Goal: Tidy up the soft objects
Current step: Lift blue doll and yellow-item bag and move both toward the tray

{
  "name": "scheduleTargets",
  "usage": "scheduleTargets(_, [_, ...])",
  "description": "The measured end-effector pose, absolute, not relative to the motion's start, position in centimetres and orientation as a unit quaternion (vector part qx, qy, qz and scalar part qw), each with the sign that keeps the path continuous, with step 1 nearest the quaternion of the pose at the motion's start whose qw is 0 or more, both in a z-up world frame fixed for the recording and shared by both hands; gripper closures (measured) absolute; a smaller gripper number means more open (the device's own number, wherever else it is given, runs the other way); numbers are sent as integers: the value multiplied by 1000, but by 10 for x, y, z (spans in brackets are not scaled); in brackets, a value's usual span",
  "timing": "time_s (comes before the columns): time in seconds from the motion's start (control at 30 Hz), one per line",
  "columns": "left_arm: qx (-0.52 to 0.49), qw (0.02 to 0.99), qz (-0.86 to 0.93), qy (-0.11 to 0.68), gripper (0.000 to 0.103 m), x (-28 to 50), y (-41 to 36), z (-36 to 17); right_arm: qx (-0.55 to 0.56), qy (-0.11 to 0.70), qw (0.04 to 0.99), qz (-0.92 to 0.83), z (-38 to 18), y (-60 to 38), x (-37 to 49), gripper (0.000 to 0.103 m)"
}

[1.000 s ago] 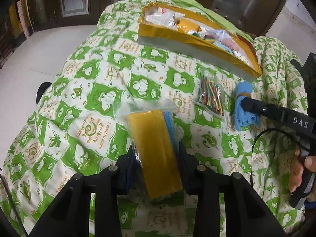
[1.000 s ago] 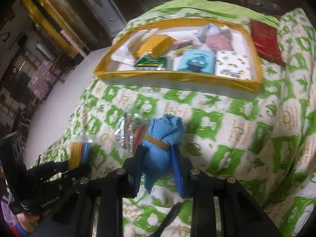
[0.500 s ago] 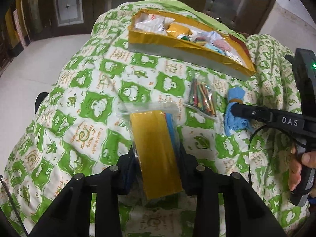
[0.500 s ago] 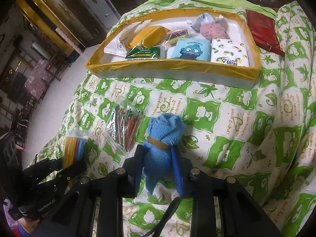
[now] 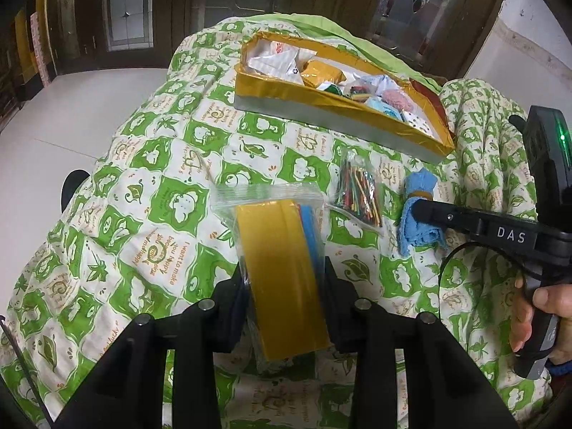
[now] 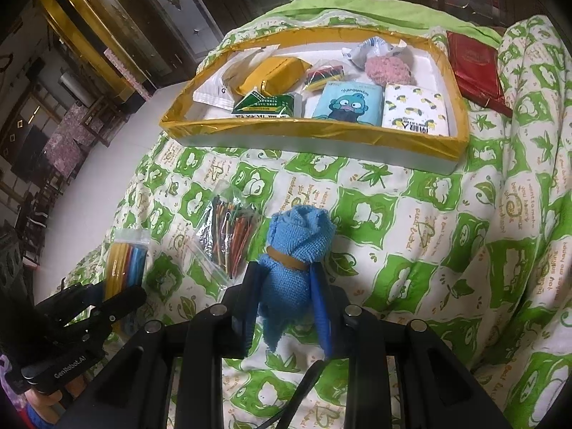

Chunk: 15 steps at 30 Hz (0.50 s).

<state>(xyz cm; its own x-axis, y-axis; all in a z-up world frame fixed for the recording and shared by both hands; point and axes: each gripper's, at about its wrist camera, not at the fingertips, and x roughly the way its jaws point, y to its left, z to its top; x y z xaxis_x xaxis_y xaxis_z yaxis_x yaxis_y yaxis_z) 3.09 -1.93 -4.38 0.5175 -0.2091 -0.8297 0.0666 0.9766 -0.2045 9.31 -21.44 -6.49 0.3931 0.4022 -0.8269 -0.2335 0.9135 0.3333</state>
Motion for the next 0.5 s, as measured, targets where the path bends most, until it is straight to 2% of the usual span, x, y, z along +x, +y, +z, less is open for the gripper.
scheduleTargets(0.5, [-72, 872, -79, 478, 67, 29, -21, -40, 82, 507, 836, 193, -61, -215, 92, 73])
